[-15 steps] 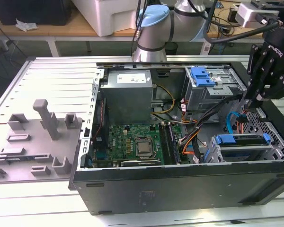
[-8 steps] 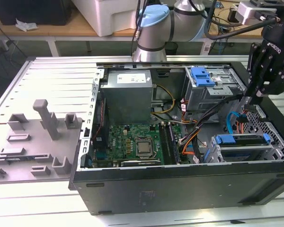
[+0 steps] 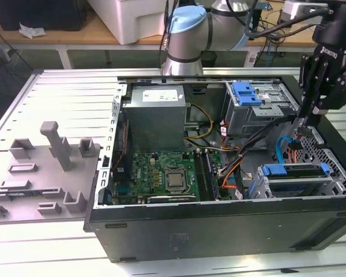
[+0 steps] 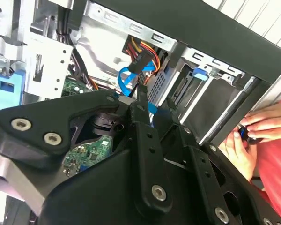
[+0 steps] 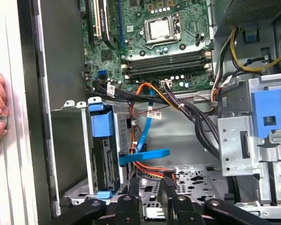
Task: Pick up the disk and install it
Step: 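Insert the first disk wire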
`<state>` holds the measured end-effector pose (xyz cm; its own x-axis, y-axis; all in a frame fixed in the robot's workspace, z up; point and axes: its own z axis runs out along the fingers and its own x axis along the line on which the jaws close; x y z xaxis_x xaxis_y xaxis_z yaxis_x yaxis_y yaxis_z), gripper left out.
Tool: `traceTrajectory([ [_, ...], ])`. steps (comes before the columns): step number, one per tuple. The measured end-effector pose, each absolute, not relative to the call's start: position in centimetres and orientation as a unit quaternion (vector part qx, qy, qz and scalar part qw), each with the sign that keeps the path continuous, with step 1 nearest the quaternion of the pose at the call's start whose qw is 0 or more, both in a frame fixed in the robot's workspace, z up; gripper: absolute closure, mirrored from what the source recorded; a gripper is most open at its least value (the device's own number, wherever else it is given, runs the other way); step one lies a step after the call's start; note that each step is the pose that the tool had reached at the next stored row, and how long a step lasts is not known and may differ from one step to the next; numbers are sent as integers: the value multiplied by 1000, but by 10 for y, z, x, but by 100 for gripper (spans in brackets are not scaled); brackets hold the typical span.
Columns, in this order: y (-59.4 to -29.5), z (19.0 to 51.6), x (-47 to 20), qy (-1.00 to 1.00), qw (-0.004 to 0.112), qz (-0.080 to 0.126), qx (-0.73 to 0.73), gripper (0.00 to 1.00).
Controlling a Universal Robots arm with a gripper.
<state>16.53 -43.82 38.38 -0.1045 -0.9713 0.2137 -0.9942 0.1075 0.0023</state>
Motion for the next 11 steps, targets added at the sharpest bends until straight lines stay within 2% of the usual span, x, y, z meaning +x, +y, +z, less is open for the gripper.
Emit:
traceTrajectory([
  [8, -414, 375, 174, -737, 101, 89, 662, 67],
  [11, -409, 373, 175, -738, 105, 92, 661, 67],
])
